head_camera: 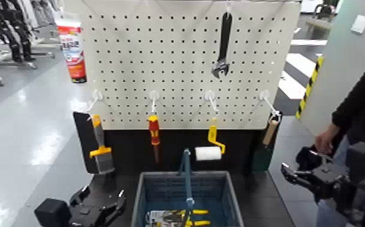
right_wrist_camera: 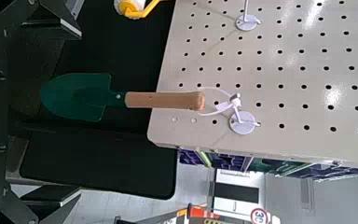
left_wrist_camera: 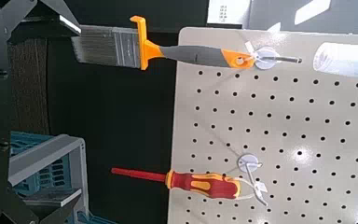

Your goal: Put the tool with the wooden handle into the crate.

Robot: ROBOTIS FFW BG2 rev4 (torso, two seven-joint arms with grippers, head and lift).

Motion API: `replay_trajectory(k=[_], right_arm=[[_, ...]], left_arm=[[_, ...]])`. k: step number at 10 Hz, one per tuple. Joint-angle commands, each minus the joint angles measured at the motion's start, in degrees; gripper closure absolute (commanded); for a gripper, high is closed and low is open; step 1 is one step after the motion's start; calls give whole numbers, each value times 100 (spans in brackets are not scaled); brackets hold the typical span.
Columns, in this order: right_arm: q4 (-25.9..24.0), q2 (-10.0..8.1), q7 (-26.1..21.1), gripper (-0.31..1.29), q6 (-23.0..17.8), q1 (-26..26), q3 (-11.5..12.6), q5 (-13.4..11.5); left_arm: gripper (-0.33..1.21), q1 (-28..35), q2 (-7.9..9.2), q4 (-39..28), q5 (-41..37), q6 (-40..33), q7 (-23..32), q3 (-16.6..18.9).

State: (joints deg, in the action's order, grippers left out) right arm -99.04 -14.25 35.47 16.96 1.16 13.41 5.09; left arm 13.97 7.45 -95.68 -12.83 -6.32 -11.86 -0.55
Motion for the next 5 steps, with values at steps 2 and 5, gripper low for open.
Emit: replay_trajectory(k=[2, 5], right_arm=[[702, -368, 171, 13, -105, -547, -339, 221], [1370, -447, 241, 14, -457, -1022, -620, 265]], left_arm=[[10, -9, -15, 23, 0, -19, -10, -6], [10, -35, -42, 49, 0, -36, -27, -6]])
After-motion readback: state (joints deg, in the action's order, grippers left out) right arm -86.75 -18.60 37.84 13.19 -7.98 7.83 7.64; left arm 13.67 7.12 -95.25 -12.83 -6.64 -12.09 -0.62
